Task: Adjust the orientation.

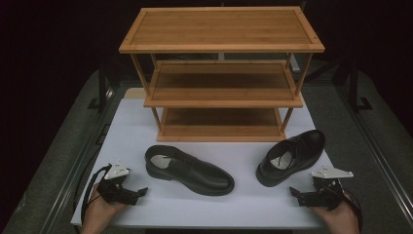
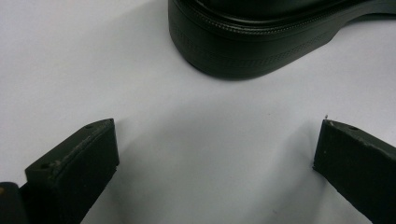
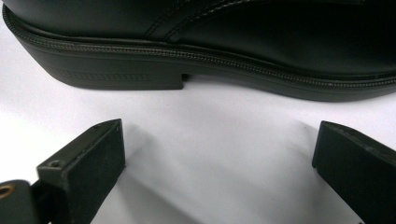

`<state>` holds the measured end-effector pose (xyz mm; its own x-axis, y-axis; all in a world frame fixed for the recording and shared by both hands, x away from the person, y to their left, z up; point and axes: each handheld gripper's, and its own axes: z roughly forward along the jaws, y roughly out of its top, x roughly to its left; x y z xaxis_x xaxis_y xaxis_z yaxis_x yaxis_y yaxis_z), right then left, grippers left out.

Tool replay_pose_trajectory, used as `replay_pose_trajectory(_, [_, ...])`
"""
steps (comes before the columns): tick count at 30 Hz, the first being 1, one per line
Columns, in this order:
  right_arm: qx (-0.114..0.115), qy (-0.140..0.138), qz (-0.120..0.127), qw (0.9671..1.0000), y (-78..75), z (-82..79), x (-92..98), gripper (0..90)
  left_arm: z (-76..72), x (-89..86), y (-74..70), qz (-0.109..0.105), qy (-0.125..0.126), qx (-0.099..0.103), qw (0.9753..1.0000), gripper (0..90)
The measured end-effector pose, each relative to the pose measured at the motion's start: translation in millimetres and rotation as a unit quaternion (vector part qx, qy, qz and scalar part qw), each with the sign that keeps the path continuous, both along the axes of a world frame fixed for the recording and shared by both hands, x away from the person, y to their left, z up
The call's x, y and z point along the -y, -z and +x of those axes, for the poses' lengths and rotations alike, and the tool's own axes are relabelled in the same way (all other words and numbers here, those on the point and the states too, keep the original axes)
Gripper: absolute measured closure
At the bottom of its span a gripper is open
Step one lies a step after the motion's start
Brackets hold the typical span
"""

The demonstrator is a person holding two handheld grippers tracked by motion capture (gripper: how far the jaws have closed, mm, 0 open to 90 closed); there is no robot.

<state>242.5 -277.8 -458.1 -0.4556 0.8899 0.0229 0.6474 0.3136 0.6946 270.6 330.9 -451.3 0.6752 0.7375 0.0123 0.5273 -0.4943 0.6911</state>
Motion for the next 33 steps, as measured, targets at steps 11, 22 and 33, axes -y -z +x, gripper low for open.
replay_pose_trajectory(11, [0.000,0.000,0.001,1.0000,0.3,0.4,0.4,2.3,-0.3,-0.4,-1.2,0.001,-0.003,0.001,1.0000,0.0])
replay_pose_trajectory(22, [0.000,0.000,0.001,1.0000,0.4,0.4,0.4,2.3,-6.6,-16.0,-25.2,-0.050,-0.002,0.030,0.9983,44.0])
replay_pose_trajectory(33, [0.000,0.000,0.002,1.0000,0.5,0.4,0.4,2.3,25.4,-20.6,-47.7,-0.101,0.042,-0.004,0.9940,90.0])
